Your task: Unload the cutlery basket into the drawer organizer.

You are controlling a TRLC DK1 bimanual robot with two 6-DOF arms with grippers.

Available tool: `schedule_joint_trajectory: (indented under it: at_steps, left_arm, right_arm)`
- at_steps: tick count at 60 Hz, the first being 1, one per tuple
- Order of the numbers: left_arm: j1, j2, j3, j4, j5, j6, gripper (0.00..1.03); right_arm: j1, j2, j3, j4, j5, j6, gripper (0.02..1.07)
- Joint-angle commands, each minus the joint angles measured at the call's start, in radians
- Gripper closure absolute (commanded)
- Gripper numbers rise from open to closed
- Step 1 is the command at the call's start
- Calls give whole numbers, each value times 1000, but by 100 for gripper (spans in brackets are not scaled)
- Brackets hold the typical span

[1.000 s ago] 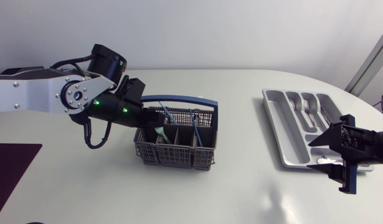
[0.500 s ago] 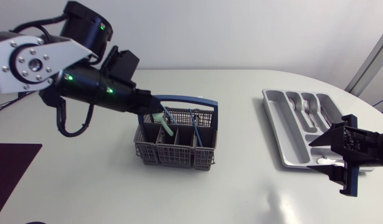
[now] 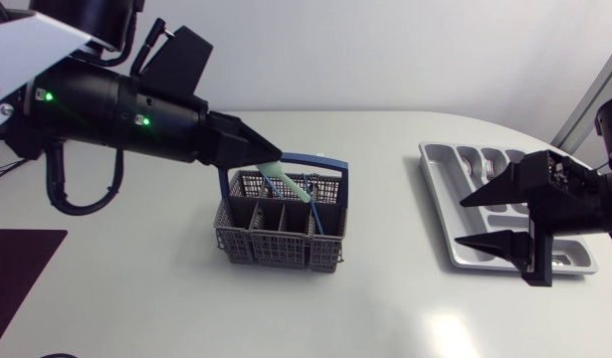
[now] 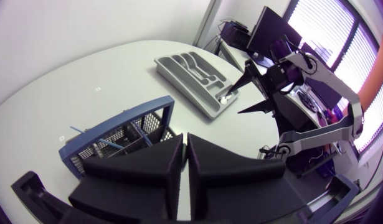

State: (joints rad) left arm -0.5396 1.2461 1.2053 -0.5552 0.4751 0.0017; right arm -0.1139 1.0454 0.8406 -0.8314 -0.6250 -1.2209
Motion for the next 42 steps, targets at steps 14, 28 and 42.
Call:
schedule_joint_trajectory:
  at_steps: [14,28,42]
  left_arm:
    - [-151,147,25,34,33,73,98]
    - [-238,213,62,40,53,92,98]
    - [-264,245,92,28,83,93,98]
  right_arm:
    - [198,30,55,-17,-48,228,15]
    - [395,19,-5,84,-47,328,16]
    - [520,33,-74,201,-33,373,39]
